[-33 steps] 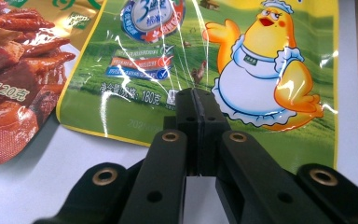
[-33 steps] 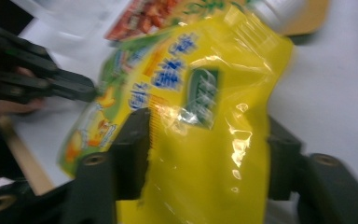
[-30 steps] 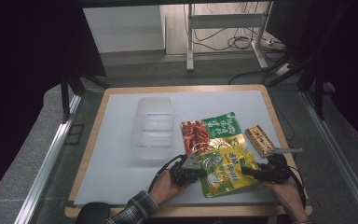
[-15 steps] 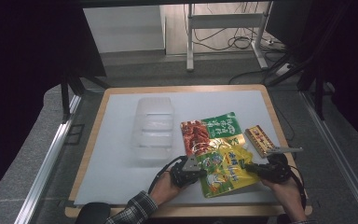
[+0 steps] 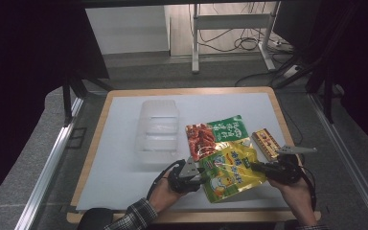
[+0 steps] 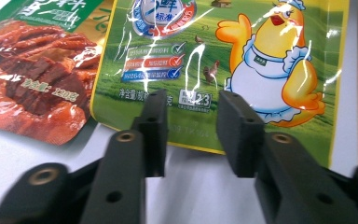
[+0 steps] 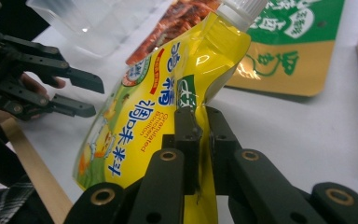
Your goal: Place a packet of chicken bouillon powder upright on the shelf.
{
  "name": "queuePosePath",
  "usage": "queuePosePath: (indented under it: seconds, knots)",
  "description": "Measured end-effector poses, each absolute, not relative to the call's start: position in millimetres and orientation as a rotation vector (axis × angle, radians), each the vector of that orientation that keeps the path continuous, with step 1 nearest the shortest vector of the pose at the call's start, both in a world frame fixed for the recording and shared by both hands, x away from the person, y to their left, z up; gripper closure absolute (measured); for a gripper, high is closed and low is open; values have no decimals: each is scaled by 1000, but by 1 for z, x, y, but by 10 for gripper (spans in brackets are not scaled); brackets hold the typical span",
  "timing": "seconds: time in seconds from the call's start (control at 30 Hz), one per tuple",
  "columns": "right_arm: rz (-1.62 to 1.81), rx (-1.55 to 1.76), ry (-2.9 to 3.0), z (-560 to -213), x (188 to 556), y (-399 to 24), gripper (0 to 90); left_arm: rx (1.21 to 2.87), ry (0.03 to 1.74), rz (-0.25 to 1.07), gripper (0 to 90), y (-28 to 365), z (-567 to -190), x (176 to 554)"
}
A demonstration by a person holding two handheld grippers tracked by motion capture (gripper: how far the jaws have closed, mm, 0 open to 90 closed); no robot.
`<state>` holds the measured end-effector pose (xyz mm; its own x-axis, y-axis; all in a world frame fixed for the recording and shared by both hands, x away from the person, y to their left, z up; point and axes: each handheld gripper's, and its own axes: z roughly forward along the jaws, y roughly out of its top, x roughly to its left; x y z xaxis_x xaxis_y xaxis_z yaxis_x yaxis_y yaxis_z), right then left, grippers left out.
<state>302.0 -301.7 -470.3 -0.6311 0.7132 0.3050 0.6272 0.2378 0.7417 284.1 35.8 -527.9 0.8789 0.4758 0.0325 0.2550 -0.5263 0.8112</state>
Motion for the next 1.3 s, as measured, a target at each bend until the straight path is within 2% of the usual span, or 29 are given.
queuePosePath:
  seconds: [0.13, 0.17, 0.47, 0.77, 1.3]
  knots:
    - [1368, 1274, 2406, -465, 303, -300, 853, 2130, 540, 309, 525, 41, -527, 285]
    - [1370, 1249, 2413, -460, 303, -297, 853, 2117, 548, 308, 450, 44, -526, 285]
    - [1406, 1191, 2439, -446, 306, -292, 856, 2081, 553, 341, 234, 53, -524, 283]
    - [1404, 1104, 2466, -424, 309, -283, 860, 2071, 593, 339, 155, 59, -523, 280]
    - [1393, 987, 2509, -391, 311, -265, 865, 2089, 651, 371, 68, 66, -522, 270]
